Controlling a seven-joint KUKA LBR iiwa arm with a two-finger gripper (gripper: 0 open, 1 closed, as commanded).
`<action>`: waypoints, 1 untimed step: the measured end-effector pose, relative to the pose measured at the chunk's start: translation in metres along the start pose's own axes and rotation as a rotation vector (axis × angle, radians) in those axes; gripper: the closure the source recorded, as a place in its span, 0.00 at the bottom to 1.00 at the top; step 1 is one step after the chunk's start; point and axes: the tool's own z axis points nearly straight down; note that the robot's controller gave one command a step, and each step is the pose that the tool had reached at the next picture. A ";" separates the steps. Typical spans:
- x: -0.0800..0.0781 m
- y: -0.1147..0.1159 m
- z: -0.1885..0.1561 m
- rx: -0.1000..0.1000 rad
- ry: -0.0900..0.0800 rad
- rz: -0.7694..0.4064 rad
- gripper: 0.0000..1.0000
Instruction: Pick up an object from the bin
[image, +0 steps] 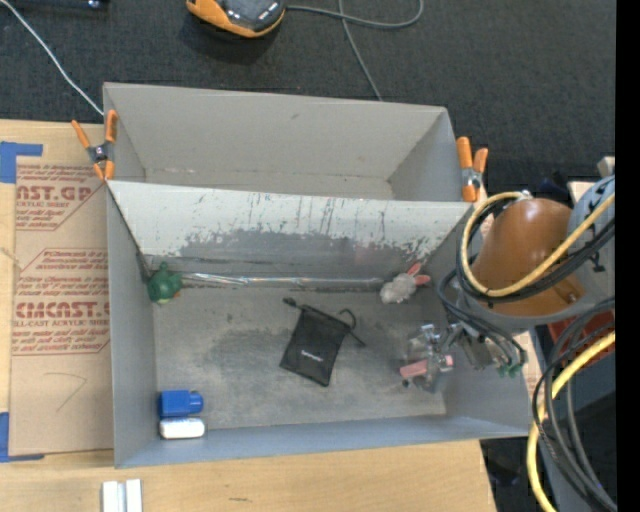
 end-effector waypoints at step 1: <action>-0.001 0.000 -0.018 0.002 -0.005 0.000 1.00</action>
Offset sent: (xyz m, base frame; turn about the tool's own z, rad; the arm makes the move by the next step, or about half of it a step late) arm -0.0001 0.0001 0.0268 0.0000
